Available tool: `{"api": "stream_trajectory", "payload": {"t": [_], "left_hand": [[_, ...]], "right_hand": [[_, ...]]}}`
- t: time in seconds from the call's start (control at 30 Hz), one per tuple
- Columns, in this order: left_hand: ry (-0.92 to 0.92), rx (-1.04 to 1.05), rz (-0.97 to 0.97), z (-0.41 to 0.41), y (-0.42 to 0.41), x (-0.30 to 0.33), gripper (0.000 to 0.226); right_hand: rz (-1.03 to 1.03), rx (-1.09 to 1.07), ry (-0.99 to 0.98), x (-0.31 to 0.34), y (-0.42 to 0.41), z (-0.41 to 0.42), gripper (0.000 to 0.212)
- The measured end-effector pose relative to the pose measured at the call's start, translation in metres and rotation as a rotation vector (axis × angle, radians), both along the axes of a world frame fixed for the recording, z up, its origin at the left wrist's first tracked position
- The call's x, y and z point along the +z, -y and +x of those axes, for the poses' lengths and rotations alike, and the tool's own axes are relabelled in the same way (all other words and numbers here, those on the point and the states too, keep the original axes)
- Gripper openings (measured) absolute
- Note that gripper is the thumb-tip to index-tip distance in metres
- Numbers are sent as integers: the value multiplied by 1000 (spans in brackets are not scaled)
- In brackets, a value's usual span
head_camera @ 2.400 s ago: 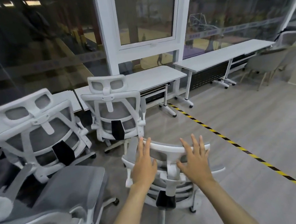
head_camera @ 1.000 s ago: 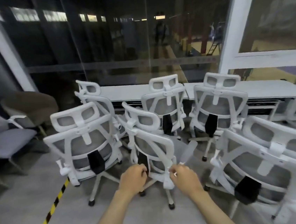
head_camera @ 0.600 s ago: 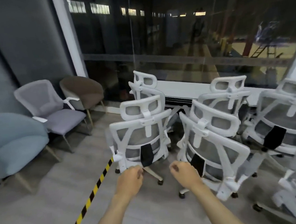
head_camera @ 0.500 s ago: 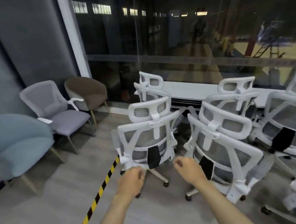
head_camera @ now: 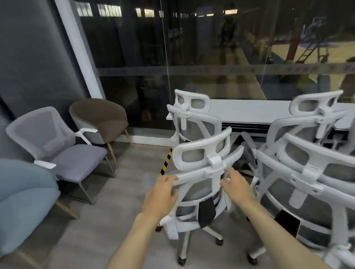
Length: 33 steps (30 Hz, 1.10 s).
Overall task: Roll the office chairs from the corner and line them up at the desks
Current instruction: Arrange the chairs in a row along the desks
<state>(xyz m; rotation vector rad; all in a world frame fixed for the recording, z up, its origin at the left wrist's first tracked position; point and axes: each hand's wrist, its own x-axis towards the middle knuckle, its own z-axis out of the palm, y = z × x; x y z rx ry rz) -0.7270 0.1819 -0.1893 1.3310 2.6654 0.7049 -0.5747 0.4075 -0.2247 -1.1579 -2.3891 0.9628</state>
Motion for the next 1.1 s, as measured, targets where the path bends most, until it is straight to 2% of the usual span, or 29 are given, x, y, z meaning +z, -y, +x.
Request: {"api": "stream_trajectory", "payload": {"t": [0.1,0.27,0.33,0.5,0.8,1.1], "left_hand": [[-68,-42,-9,-53,-37,8,45],[-63,-136,-72,-110,-109,14,64],[14,-200,-87,-122,-130,11,68],[150,-290,-55,-147,-157,-4,72],[241,-496,4,-171,-125,-13,73],[191,-679,-46,-158,-49,-23,70]], "right_hand": [[-35,-100,16,-9,-32,-48,61],[-171,-142,19,-23,-60,-101,72],[-133,-191,25,-31,-59,-113,74],[27,-317,42,-41,-46,-121,65],[133,-343,147,-49,-3,-113,65],[175,-482,237,-50,95,-87,56]]}}
